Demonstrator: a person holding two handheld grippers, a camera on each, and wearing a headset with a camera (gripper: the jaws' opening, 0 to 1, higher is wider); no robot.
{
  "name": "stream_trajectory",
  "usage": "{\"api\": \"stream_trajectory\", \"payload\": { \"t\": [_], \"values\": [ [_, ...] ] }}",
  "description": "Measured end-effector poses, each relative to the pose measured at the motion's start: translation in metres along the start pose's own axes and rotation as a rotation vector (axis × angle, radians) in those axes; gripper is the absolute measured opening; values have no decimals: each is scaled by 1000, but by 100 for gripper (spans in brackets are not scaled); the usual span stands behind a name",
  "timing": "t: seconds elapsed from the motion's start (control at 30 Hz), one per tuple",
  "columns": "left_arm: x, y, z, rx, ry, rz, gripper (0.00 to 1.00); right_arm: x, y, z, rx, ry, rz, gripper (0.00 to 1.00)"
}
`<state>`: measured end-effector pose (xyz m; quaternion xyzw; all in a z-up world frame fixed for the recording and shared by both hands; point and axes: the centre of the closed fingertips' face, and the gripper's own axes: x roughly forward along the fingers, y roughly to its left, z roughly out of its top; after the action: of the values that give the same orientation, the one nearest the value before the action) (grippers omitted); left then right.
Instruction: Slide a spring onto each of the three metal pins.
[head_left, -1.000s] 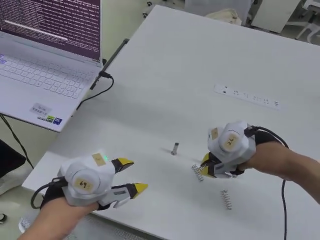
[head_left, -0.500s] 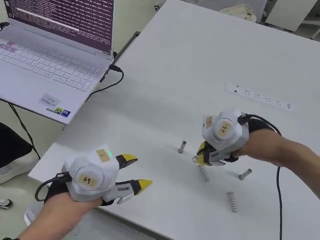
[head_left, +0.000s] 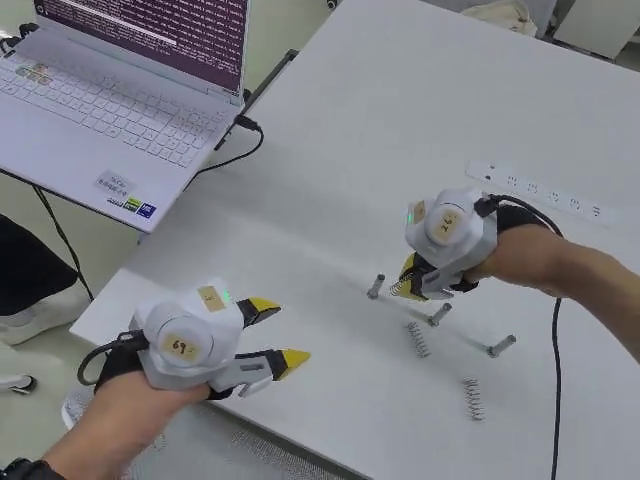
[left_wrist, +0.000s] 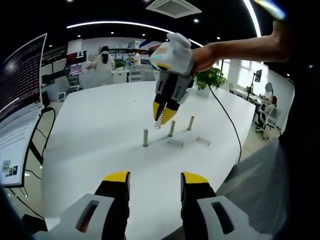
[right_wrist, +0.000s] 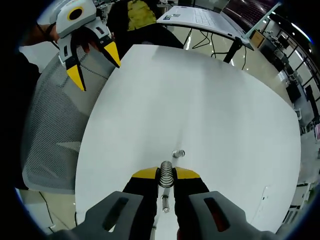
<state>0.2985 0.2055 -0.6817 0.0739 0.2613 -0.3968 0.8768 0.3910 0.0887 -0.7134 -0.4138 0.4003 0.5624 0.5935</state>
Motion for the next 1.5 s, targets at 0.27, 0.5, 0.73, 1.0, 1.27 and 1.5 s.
{"api": "stream_trajectory", "payload": {
  "t": [0.27, 0.5, 0.73, 1.0, 1.27, 1.5],
  "values": [
    [-2, 5, -1, -4, 3, 1, 38, 4, -11, 5, -10, 8, 6, 9],
    [-2, 5, -4, -18, 10, -2, 39, 6, -18, 8, -17, 15, 12, 9],
    [-3, 6, -7, -29, 14, 3, 39, 11, -21, 8, -30, 29, 27, 9],
    [-4, 10, -9, -41, 17, 11, 38, 18, -21, 8, -40, 42, 45, 9],
    [-2, 10, -8, -46, 17, 10, 38, 22, -21, 8, -47, 51, 58, 9],
    [-2, 10, -9, -51, 19, 10, 38, 26, -21, 8, -64, 61, 64, 9]
  ]
}}
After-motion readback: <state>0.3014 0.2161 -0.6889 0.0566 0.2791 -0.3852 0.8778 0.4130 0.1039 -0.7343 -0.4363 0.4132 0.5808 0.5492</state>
